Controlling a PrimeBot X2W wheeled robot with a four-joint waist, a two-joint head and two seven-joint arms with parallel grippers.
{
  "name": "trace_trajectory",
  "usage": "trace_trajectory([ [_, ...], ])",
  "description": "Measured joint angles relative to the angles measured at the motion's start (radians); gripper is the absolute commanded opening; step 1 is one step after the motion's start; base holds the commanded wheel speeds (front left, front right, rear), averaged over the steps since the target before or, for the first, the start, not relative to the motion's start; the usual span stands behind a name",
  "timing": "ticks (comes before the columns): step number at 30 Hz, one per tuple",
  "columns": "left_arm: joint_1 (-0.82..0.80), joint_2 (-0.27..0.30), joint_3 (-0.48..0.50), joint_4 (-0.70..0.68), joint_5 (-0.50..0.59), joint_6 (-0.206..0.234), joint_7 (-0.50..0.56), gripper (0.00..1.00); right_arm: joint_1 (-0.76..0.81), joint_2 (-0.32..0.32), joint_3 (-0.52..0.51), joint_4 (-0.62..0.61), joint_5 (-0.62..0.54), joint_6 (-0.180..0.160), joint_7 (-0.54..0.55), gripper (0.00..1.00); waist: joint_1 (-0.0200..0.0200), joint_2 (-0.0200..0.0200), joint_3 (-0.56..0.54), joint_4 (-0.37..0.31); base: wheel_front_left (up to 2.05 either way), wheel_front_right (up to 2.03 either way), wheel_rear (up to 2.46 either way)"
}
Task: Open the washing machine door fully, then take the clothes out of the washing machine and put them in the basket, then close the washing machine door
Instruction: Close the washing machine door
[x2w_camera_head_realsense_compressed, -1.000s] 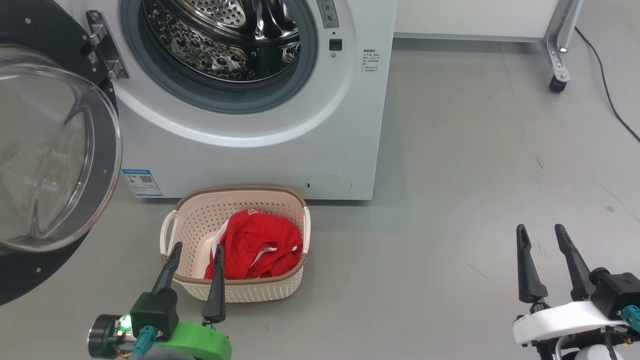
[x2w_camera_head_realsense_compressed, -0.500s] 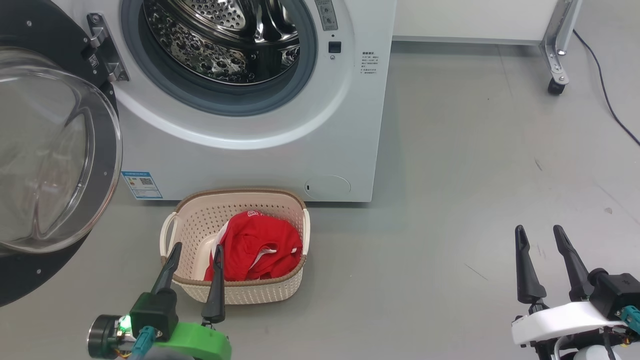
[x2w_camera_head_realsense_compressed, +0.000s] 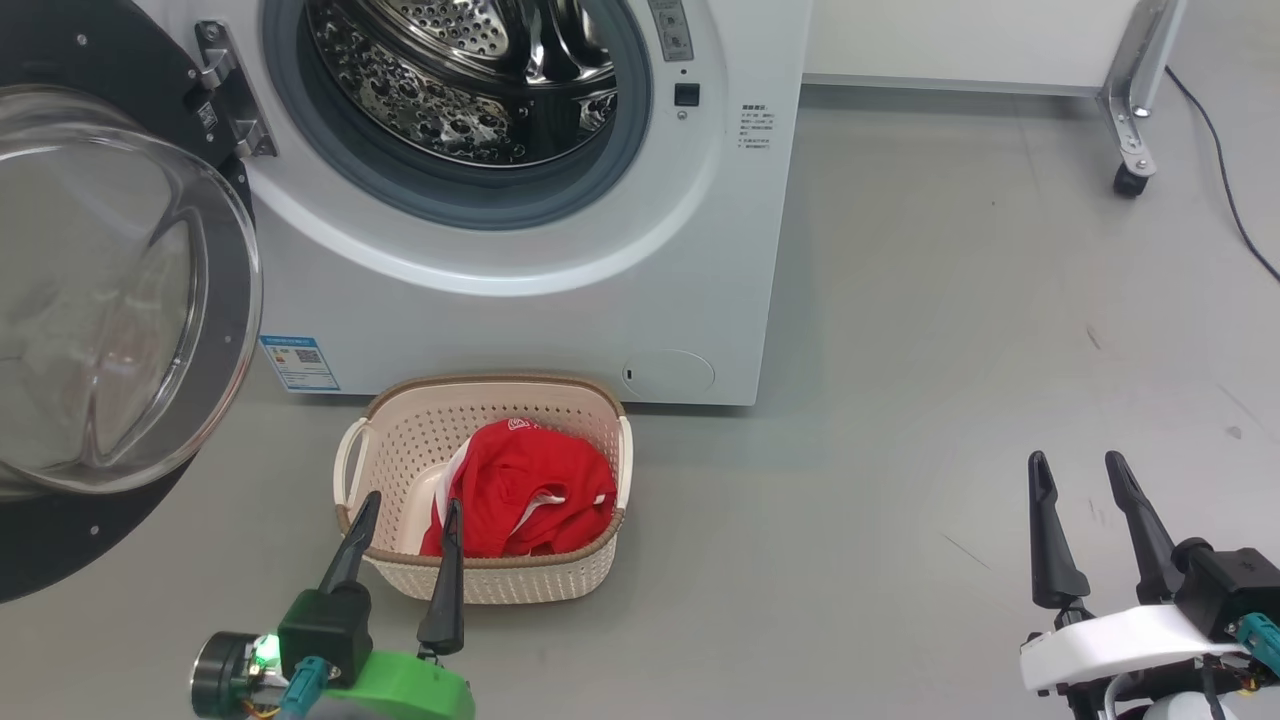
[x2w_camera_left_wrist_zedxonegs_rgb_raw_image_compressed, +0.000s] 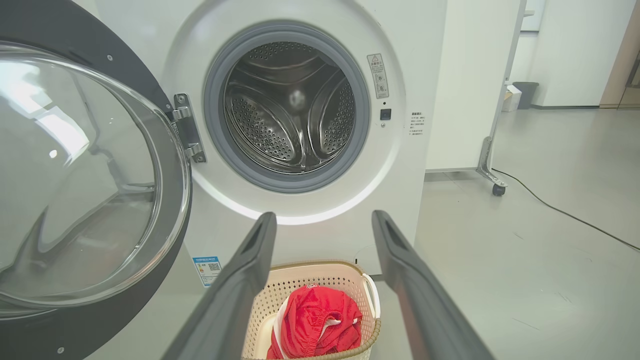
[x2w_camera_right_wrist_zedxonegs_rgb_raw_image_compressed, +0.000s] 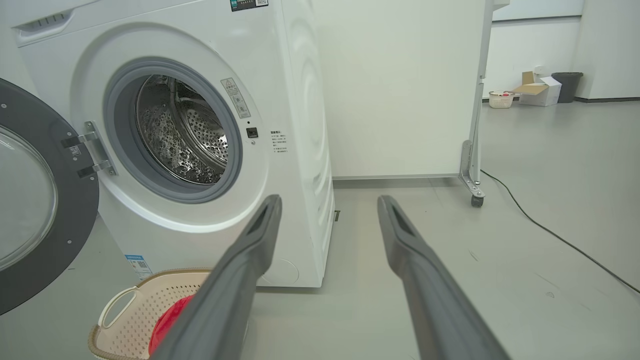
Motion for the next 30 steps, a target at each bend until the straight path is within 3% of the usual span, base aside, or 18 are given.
trace_trajectory([
  [10,0.000,0.001,-0.014,0.007,0.000,0.000,0.000,1.00,0.022,0.000,0.026,-0.014,0.000,0.021,0.000,1.00,0.0000,0.0000,0.002,0.085,0.00,0.00,0.00],
  [30,0.002,0.002,0.004,-0.006,0.004,0.002,0.000,1.00,0.022,-0.006,0.071,-0.045,-0.010,0.044,0.000,1.00,0.0000,0.0000,0.011,0.338,0.00,0.00,0.00],
])
